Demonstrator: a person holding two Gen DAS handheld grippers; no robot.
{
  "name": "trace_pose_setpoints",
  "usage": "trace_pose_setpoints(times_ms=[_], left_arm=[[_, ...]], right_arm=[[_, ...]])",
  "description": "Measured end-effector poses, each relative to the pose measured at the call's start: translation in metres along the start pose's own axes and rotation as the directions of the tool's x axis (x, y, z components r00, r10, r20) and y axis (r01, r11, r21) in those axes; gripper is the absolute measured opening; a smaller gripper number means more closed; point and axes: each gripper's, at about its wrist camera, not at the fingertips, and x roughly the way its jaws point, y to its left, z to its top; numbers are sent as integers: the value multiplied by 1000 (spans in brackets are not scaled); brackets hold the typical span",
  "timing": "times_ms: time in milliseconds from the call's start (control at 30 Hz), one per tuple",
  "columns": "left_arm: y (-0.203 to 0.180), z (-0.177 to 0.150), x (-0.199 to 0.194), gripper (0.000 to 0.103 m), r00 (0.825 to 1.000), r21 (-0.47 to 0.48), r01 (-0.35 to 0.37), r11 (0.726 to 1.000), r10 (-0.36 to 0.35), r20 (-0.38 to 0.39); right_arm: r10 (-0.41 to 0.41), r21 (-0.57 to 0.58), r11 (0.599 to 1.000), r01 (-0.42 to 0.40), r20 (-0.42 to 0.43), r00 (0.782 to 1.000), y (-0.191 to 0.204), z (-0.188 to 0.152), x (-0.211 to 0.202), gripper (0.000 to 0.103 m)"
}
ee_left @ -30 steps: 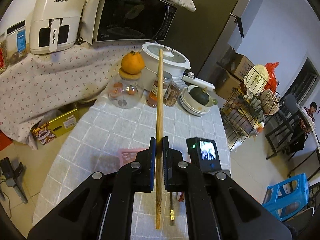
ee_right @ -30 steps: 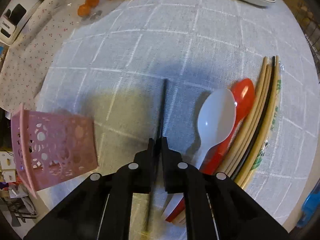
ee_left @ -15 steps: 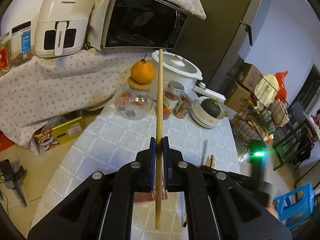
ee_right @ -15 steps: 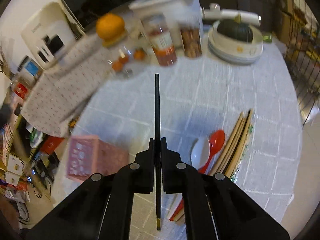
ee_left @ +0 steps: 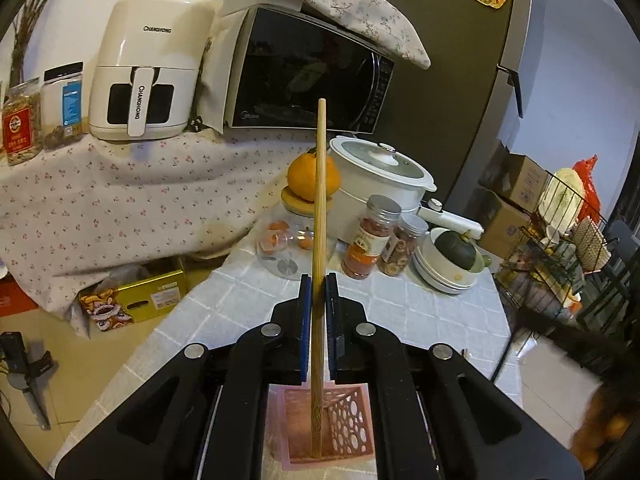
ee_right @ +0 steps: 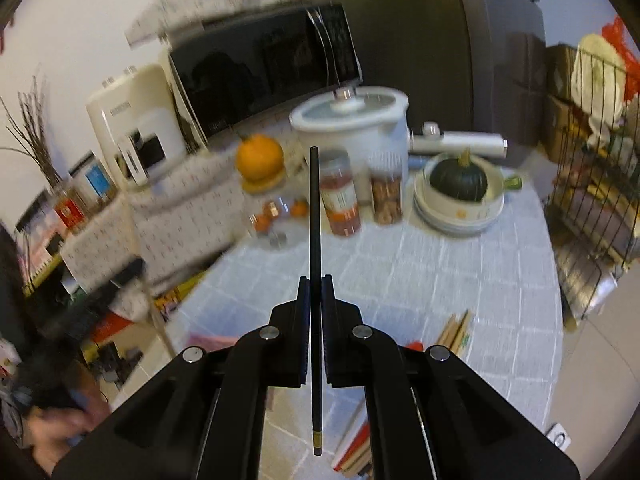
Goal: Organize utensils
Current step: 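Lower the wooden chopstick into the pink holder with the left gripper while the right drops the black chopstick in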
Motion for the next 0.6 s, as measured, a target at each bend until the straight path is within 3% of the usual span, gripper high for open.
trace_pose_setpoints(times_ms=[267, 600], left_arm=[[-3, -9, 5, 6, 999, 21, -11, 1000, 10, 32], [0, -10, 2, 6, 998, 21, -11, 1000, 10, 58]], right_arm=[[99, -1, 995, -100, 168, 981, 12, 14, -29, 5], [222, -14, 974, -227, 267, 938, 43, 19, -27, 6]])
